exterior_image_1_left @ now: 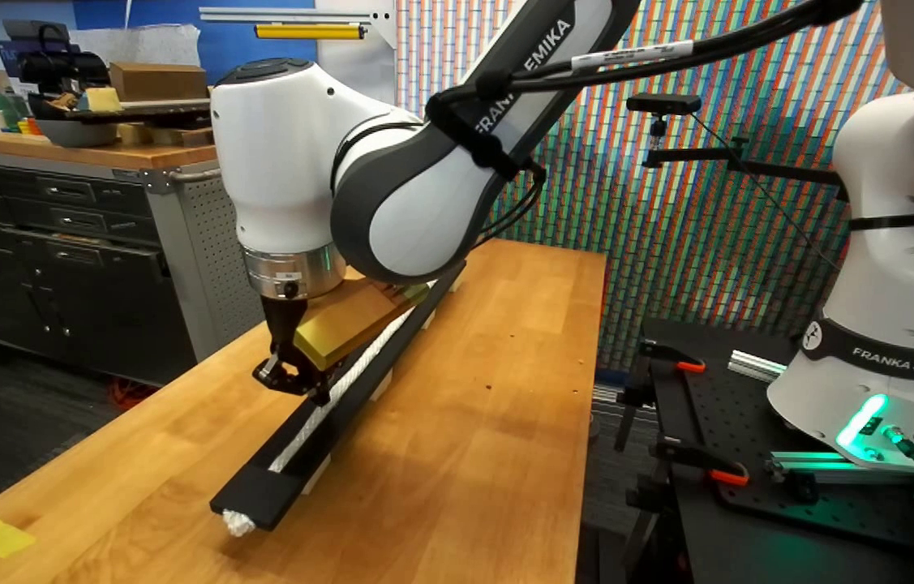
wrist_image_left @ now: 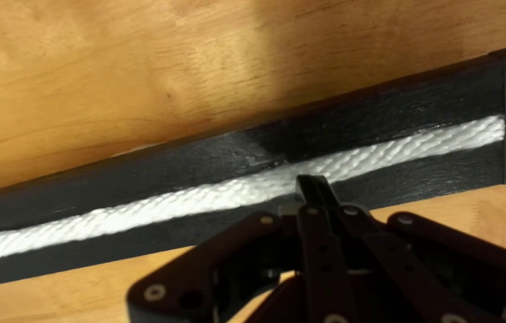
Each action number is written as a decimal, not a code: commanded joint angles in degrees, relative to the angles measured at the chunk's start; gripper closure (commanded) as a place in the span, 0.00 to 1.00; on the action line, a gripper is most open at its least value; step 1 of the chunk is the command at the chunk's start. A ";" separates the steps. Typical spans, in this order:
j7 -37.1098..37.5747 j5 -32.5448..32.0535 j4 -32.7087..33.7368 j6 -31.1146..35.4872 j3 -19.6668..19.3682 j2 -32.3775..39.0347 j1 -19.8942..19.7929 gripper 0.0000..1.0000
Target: Straighten the rope on the black object and press it in
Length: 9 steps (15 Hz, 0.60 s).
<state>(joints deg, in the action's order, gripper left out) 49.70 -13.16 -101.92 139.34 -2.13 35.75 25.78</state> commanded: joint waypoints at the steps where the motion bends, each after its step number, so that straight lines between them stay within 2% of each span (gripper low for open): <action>1: 0.29 -0.98 -0.72 -1.14 0.07 -1.56 0.20 1.00; 9: -0.74 0.58 0.43 -1.95 0.97 2.18 -1.04 1.00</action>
<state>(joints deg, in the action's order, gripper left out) 49.70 -13.15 -102.26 138.34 -1.88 36.59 25.75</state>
